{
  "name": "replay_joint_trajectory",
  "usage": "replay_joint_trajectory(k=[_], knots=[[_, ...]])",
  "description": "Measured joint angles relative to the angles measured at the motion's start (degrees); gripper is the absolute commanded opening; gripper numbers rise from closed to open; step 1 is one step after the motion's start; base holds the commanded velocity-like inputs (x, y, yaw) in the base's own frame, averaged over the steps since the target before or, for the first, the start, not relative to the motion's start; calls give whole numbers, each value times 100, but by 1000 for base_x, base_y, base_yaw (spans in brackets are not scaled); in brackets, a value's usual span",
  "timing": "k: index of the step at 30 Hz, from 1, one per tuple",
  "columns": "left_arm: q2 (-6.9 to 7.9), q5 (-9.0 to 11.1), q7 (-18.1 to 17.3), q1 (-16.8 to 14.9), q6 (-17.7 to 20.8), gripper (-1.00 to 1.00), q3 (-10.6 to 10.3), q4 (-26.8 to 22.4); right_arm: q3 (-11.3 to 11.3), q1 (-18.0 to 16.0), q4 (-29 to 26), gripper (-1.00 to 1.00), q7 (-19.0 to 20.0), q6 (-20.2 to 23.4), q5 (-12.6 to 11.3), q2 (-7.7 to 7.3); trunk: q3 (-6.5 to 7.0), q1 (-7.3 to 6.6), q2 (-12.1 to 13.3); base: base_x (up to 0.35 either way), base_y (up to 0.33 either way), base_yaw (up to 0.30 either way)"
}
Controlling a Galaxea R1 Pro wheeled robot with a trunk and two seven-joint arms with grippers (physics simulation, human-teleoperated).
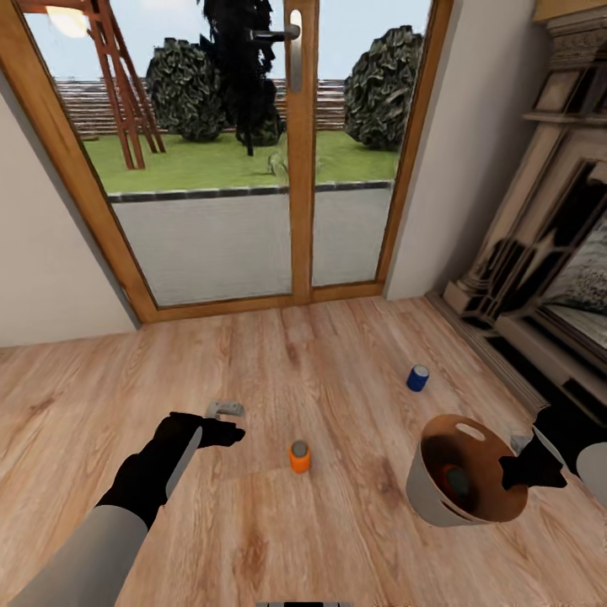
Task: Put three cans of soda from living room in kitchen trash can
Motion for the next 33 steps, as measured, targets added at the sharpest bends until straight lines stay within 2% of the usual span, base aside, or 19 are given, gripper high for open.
replay_joint_trajectory(k=[3,8,14,20,33], knots=[[0,-6,0,0,0,100,-3,4,55,39,1,-100,-4,-25,94,-16,18,0,0,0,271,-210],[0,-17,0,0,1,100,-5,7,-41,57,-3,-100,2,-7,-21,-22,49,0,0,0,181,-203],[0,-48,0,0,1,100,-5,8,49,94,0,-100,-5,-45,83,-17,83,0,0,24,42,-166],[0,-9,0,0,-1,100,-5,8,-12,98,-8,-100,20,-64,5,-1,90,0,0,60,4,-35],[0,11,0,0,-7,100,-5,6,48,107,-9,-100,98,-92,79,16,91,0,0,24,42,-2]])
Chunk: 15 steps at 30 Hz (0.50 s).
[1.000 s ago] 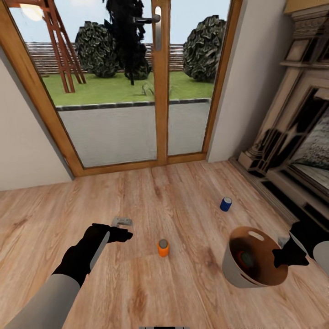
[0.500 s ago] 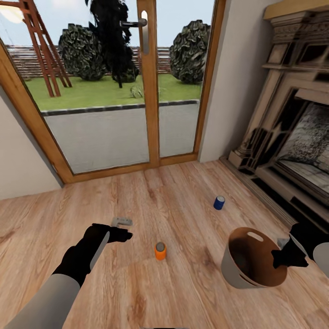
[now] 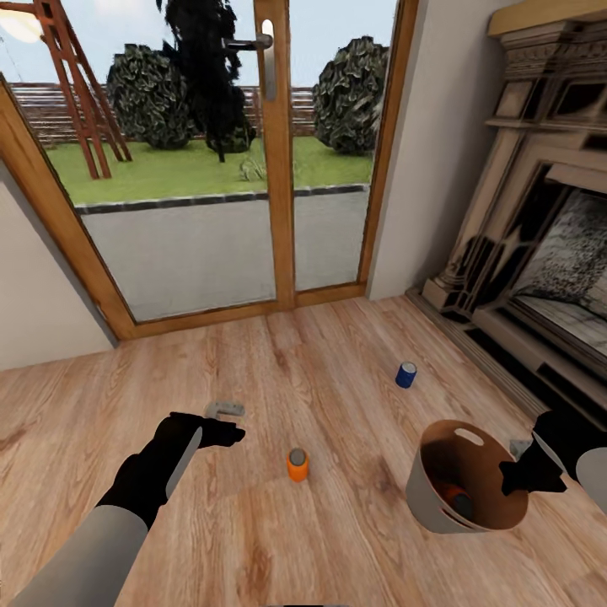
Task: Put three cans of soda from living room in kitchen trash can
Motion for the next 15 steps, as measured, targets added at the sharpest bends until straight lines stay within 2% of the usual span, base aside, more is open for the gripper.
replay_joint_trajectory(k=[9,15], knots=[[0,-22,0,0,0,100,-2,1,-38,73,-15,-100,7,9,-48,12,0,0,0,250,173,0],[0,-31,0,0,0,100,-8,1,-40,78,-19,-100,8,9,-47,18,0,0,0,301,71,0]])
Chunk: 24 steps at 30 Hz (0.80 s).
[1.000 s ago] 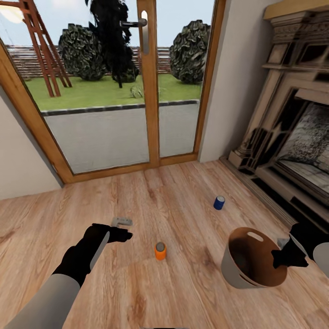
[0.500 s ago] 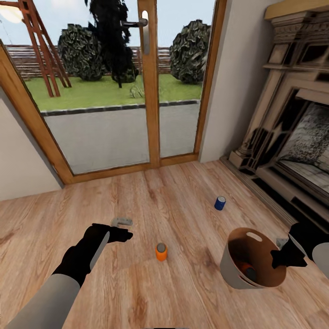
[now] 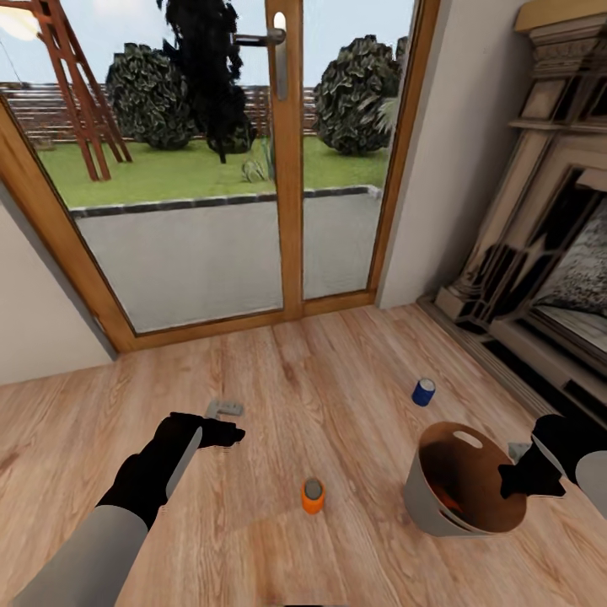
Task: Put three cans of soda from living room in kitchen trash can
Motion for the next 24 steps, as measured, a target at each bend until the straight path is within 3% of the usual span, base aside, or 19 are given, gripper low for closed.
replay_joint_trajectory(k=[6,12,15,20,24], knots=[[0,12,0,0,0,100,5,0,-5,1,-1,-100,-6,0,-3,1,0,0,0,128,11,-11],[0,25,0,0,0,100,7,0,-6,0,-1,-100,-14,6,4,-10,9,0,0,33,16,-174],[0,8,0,1,1,100,7,-1,81,3,3,-100,-18,-12,111,-15,13,0,0,95,178,-70],[0,-3,0,0,0,100,7,5,-54,0,-2,-100,-9,19,-51,-8,15,0,0,106,173,-18],[0,2,0,0,0,100,7,5,-3,1,-1,-100,-16,15,14,2,15,0,0,71,50,-4]])
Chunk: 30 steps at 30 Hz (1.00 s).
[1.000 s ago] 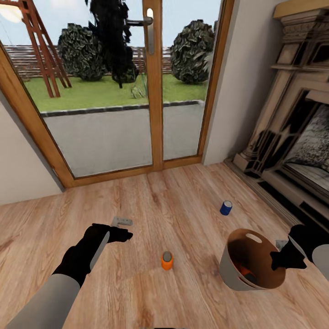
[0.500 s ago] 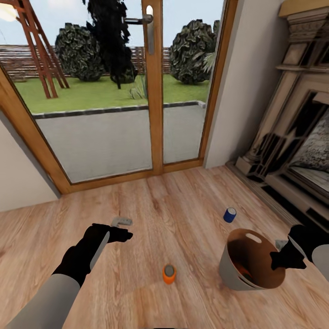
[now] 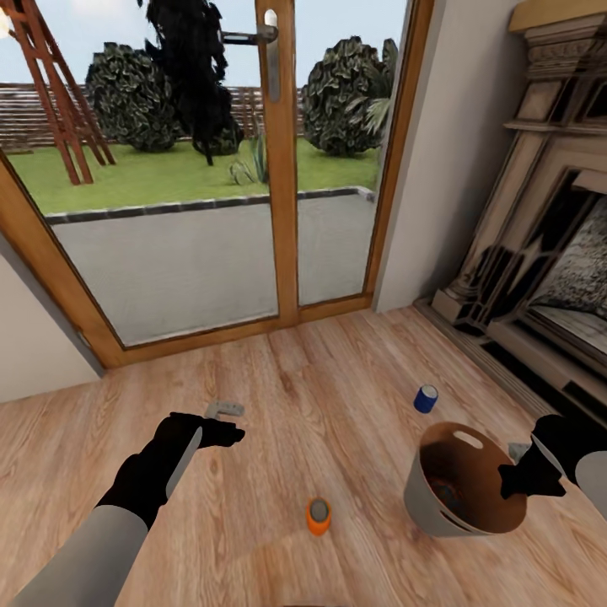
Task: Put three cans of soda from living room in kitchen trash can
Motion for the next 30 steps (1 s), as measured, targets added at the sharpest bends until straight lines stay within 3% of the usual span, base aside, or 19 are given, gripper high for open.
replay_joint_trajectory(k=[6,12,16,23,27,30], knots=[[-5,-9,0,0,0,100,-7,-4,-51,0,2,-100,0,26,-66,-31,12,0,0,71,-89,-79],[-8,-14,0,0,6,100,-8,-5,25,1,14,-100,-6,8,36,-47,45,0,0,94,-239,-154],[-9,-15,0,0,8,100,-9,-5,-46,0,15,-100,-9,25,-16,-53,70,0,0,73,-261,-165],[-9,12,0,2,9,100,-9,-5,-26,1,19,-100,-13,4,46,-89,90,0,0,19,-89,-57],[-9,-2,0,0,9,100,-9,-2,-120,3,-10,-100,281,-18,-3,-157,92,0,0,3,-14,-9],[-9,-7,0,0,9,100,-9,14,-119,8,-65,-100,883,-66,43,-253,92,-1,0,1,-4,-2]])
